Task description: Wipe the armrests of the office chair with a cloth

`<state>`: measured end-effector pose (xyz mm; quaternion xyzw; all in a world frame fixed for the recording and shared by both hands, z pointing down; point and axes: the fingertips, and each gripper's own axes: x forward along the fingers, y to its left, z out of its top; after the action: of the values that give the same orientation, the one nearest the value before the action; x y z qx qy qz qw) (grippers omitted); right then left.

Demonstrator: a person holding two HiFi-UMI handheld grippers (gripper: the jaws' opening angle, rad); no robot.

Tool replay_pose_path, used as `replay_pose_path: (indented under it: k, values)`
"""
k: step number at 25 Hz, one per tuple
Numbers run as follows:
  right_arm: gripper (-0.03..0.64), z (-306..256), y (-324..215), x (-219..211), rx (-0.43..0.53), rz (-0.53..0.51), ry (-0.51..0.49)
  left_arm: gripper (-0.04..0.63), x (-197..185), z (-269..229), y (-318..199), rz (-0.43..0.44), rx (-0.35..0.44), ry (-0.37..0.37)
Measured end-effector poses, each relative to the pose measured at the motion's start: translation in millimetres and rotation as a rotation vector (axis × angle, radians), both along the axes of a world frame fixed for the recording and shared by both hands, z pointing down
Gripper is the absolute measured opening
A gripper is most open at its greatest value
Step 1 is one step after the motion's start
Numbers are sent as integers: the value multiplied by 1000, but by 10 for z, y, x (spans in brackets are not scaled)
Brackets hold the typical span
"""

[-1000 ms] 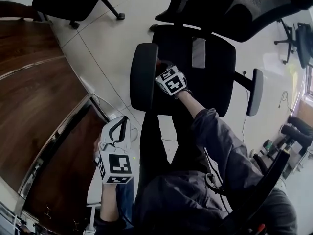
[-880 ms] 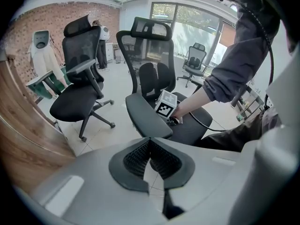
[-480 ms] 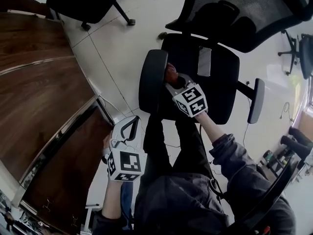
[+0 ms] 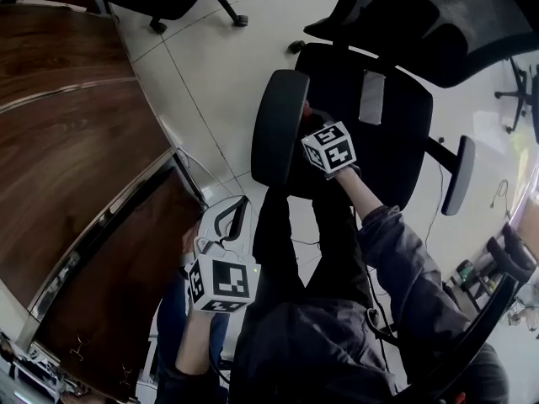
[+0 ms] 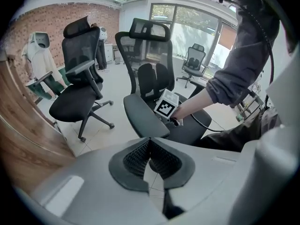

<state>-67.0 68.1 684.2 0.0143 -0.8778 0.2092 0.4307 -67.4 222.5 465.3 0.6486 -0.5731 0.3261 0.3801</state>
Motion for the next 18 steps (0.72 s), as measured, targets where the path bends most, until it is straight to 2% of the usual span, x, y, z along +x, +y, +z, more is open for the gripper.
replay_pose_path:
  k: [3, 6, 13, 18]
  values:
    - [90, 205, 13, 21, 5, -14, 25, 15, 11, 67, 32, -1, -14, 1]
    - [89, 124, 14, 5, -3, -23, 20, 15, 36, 86, 16, -3, -21, 3]
    - [90, -736, -11, 24, -8, -18, -128, 15, 121, -119, -184, -11, 27, -16]
    - [91, -1178, -36, 240, 5, -8, -148, 15, 213, -292, -224, -24, 52, -34]
